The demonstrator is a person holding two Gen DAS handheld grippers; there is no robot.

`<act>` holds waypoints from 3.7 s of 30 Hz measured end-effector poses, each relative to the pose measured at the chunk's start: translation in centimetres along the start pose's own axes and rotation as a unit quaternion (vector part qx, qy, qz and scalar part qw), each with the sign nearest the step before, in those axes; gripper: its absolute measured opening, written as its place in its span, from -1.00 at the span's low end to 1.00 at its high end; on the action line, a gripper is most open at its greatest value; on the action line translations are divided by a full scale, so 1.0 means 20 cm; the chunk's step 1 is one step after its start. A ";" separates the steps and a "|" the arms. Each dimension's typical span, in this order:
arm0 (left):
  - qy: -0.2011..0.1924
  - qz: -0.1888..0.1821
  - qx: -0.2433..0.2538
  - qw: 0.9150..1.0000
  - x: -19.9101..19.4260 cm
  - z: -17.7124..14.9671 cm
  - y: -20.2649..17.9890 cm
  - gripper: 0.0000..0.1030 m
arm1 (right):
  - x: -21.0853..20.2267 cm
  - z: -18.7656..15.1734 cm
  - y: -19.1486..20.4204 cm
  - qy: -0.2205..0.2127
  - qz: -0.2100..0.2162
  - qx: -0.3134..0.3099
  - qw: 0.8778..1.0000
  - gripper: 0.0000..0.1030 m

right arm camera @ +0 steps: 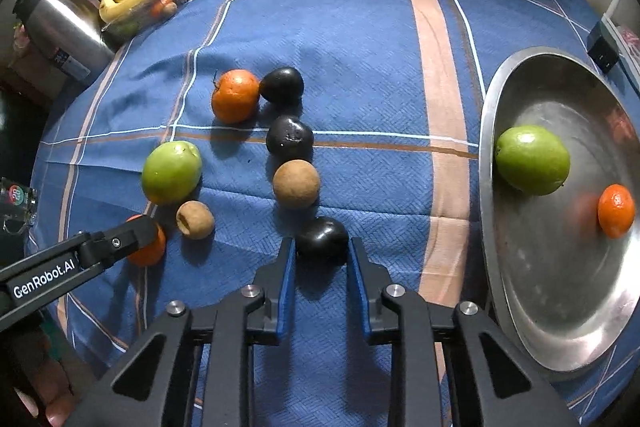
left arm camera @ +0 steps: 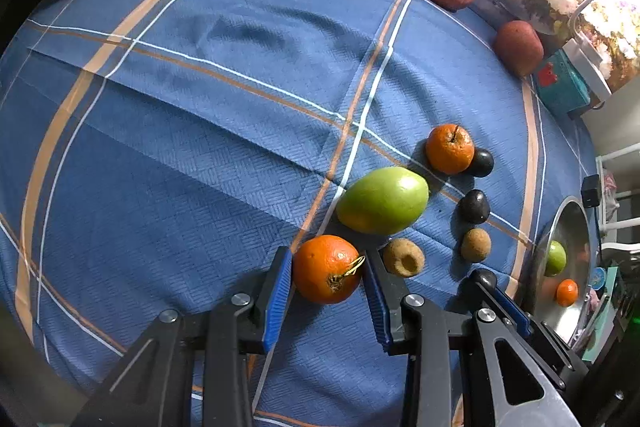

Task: Organize fruits
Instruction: 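Carry the orange and black plum over the steel plate with both tools, then open the left tool to drop the orange while the right tool releases the plum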

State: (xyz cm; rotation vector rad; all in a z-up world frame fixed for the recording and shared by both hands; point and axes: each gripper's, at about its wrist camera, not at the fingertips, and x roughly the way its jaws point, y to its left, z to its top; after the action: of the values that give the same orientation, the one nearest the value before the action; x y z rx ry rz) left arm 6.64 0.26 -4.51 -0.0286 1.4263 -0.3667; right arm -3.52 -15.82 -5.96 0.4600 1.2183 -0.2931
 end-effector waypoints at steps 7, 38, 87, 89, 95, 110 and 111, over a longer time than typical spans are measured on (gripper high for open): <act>-0.024 -0.006 0.003 1.000 -0.07 0.03 -0.01 -0.26 | -0.04 0.01 -0.01 -0.018 0.014 0.009 1.000 -0.49; -0.073 -0.008 0.111 0.991 -0.16 -0.05 -0.44 -0.26 | -0.31 0.01 -0.37 -0.078 -0.029 0.112 0.990 -0.49; -0.035 -0.068 0.270 0.960 0.09 -0.33 -1.19 -0.25 | -0.35 -0.12 -0.96 -0.057 -0.048 0.231 0.970 -0.48; -0.033 -0.067 0.270 0.960 0.09 -0.33 -1.19 -0.25 | -0.35 -0.12 -0.96 -0.055 -0.047 0.230 0.970 -0.48; -0.027 -0.065 0.268 0.961 0.10 -0.33 -1.19 -0.23 | -0.33 -0.12 -0.95 -0.046 -0.048 0.228 0.971 -0.48; -0.032 -0.067 0.258 0.963 0.08 -0.31 -1.16 -0.12 | -0.30 -0.11 -0.96 -0.041 -0.046 0.231 0.971 -0.46; -0.032 -0.066 0.256 0.964 0.08 -0.31 -1.16 -0.10 | -0.31 -0.11 -0.96 -0.043 -0.047 0.231 0.971 -0.42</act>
State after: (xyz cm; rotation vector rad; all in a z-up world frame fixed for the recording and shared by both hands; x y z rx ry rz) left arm -4.50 -20.84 -1.43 0.2830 1.2331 -0.8298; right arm -16.10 -31.63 -4.22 0.7851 1.0857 -0.6788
